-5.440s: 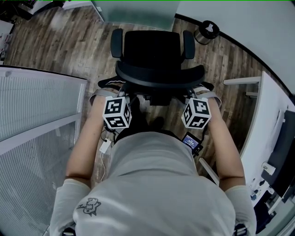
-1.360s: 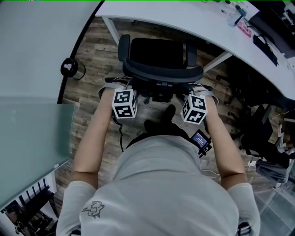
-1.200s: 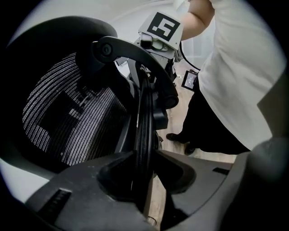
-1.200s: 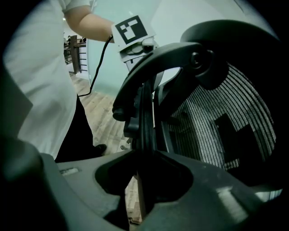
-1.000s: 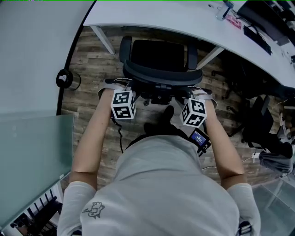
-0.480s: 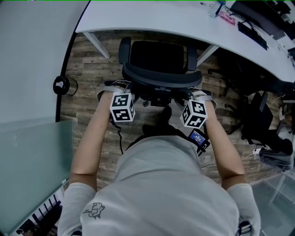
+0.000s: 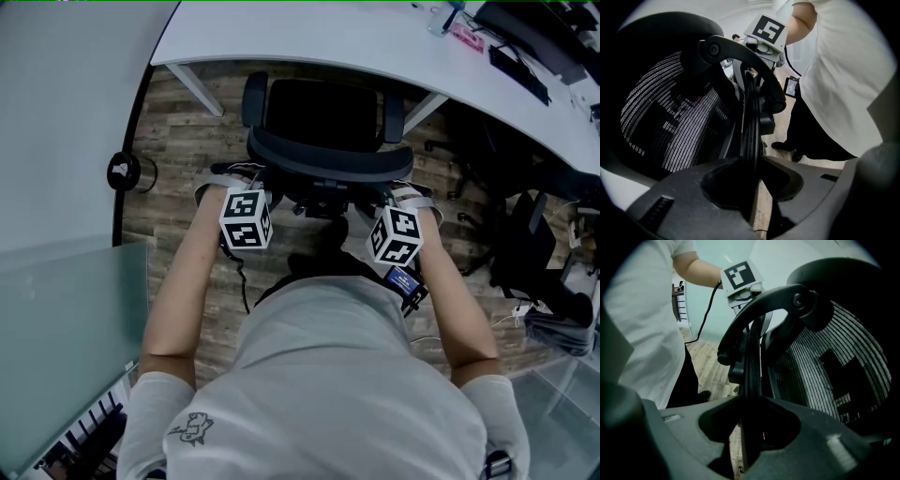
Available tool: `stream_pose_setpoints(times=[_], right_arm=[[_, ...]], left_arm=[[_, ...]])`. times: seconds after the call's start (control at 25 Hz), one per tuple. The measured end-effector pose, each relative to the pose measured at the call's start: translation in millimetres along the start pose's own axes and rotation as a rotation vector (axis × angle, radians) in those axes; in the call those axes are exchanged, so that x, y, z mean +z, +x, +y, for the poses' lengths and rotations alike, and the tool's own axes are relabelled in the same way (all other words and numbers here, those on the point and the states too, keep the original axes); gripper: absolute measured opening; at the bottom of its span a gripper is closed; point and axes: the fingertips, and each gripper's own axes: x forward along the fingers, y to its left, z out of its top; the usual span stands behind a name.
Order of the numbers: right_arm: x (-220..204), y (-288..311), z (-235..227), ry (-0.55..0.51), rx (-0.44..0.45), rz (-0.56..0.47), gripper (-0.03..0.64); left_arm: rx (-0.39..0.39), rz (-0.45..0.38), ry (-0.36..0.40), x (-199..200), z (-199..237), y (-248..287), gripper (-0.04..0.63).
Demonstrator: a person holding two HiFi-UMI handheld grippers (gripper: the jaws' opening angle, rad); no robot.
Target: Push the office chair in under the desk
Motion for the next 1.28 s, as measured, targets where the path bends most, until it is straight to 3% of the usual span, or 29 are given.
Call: stream_pose_setpoints(times=[0.68,1.28], right_arm=[[-55.1,8.6,-97.5,-0.013,-0.019,0.013,0.121],[-73.8,31.9,-180.6,-0.019,-0.032,0.03,0.121]], left_arm=[[-0.006,0.004,0.01,32.0,97.1,42.9,0.109],[-0.017,0.0,0.03,29.4,183.5,71.7,0.104]])
